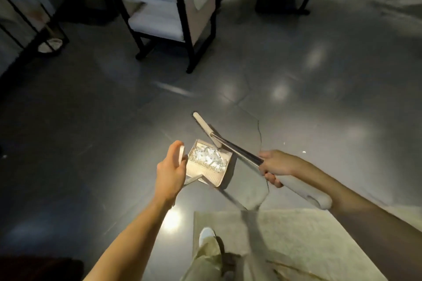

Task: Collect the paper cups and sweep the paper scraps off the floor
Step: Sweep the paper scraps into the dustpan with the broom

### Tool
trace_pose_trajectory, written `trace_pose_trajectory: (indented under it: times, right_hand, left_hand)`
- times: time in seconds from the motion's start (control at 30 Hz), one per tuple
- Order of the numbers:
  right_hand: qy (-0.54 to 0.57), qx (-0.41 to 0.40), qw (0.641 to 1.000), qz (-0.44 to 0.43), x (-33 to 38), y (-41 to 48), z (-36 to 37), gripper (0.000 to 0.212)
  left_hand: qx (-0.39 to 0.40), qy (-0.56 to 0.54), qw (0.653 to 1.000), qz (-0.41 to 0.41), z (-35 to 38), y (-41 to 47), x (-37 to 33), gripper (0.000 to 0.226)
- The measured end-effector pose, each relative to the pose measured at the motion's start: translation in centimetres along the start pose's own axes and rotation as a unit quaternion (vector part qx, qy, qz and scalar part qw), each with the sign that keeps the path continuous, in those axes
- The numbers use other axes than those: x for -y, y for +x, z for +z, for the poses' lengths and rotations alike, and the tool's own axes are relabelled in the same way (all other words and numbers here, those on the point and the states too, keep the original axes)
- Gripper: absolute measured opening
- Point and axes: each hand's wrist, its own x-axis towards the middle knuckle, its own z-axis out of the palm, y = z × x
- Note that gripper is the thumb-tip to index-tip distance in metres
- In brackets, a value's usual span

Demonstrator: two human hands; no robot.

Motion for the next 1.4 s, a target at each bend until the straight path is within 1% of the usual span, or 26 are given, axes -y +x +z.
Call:
trace_pose_trajectory:
  times: [0.07,0.2,0.27,0.37,0.5,0.63,0.73,0.83,0.93,1.07,1.17,1.27,1.33,1.4]
  right_hand:
    - [0.035,-0.030,0.999,0.006,-1.1,0.7,-2.3,0.054]
    - [0.080,-0.066,0.994,0.015,-3.4,1.9,-6.3,0.043]
    - [0.087,-0.085,0.992,0.022,-4.5,3.0,-8.4,0.046]
    - [0.086,-0.110,0.990,0.036,-6.2,4.9,-12.5,0.044]
    - [0.086,-0.149,0.981,0.087,-8.7,7.5,-20.0,0.039]
    - [0.061,-0.164,0.976,0.129,-11.0,9.7,-26.6,0.034]
    - [0.043,-0.174,0.972,0.153,-12.2,11.2,-30.3,0.030]
    - [0.051,-0.171,0.968,0.175,-12.9,12.8,-33.0,0.024]
    - [0.063,-0.167,0.964,0.196,-13.2,14.7,-35.0,0.022]
    - [0.092,-0.137,0.961,0.223,-12.7,16.9,-35.5,0.030]
    - [0.107,-0.103,0.966,0.211,-10.4,17.6,-34.3,0.026]
    - [0.121,-0.072,0.971,0.191,-7.7,18.1,-32.8,0.030]
    - [0.165,-0.048,0.966,0.192,-6.5,18.4,-32.4,0.031]
    - [0.191,-0.037,0.962,0.190,-5.6,18.1,-32.5,0.026]
  left_hand:
    - [0.041,0.013,0.999,0.007,2.1,2.5,-1.6,0.020]
    - [0.106,0.029,0.994,0.023,6.8,6.4,-5.4,0.027]
    - [0.130,0.034,0.991,0.022,9.5,8.4,-6.8,0.031]
    - [0.161,0.052,0.985,0.023,13.7,11.2,-8.7,0.033]
    - [0.198,0.089,0.976,0.028,19.8,14.4,-12.4,0.037]
    - [0.231,0.142,0.962,0.045,24.7,17.4,-16.5,0.045]
    - [0.249,0.185,0.948,0.067,27.5,19.6,-19.4,0.046]
    - [0.281,0.195,0.937,0.075,30.0,21.7,-22.1,0.048]
    - [0.300,0.192,0.932,0.069,32.1,24.5,-24.1,0.047]
    - [0.316,0.201,0.926,0.051,33.9,27.8,-25.2,0.048]
    - [0.334,0.191,0.919,0.084,35.0,29.1,-25.3,0.045]
    - [0.328,0.204,0.914,0.124,35.4,30.3,-25.1,0.046]
    - [0.326,0.222,0.908,0.140,35.5,30.8,-25.2,0.047]
    - [0.329,0.221,0.905,0.154,35.7,30.8,-25.4,0.045]
